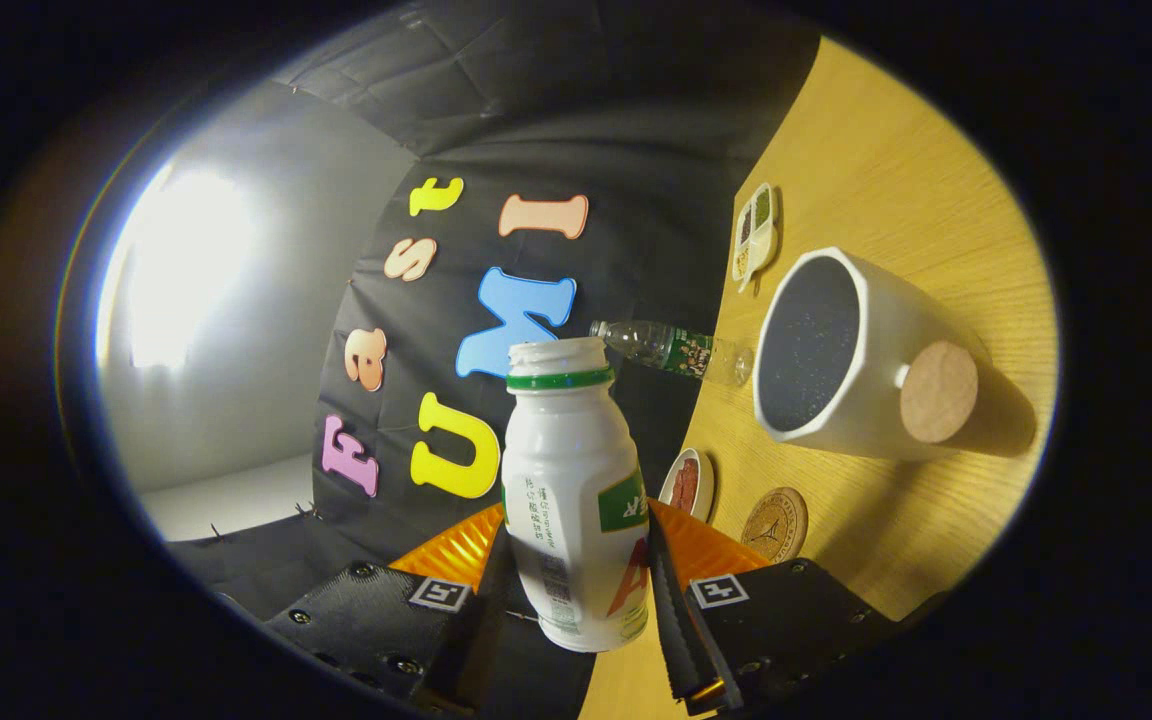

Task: Take the bottle from table, then pour the juice into the cup, finally place the bottle on the coaster

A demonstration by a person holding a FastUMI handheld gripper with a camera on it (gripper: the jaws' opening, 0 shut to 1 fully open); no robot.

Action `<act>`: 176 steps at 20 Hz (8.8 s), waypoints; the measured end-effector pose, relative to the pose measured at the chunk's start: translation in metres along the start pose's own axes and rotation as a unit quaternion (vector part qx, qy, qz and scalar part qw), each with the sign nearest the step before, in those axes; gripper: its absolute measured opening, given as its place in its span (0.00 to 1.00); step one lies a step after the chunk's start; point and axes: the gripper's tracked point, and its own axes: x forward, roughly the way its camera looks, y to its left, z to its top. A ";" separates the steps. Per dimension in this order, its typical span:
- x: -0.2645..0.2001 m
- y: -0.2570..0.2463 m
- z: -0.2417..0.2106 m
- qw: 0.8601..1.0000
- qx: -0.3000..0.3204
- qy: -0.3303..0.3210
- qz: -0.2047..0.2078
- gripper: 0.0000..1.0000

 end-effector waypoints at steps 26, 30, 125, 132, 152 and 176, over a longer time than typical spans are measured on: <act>-0.005 0.002 0.002 0.982 0.189 -0.018 0.011 0.65; -0.004 0.005 0.002 0.982 0.189 -0.016 0.011 0.65; -0.002 0.044 0.021 0.913 0.397 -0.057 0.070 0.65; -0.009 0.041 0.025 0.902 0.418 -0.068 0.080 0.65; -0.006 0.038 0.021 0.903 0.416 -0.064 0.086 0.65; 0.008 -0.020 -0.001 0.962 -0.263 0.017 -0.075 0.65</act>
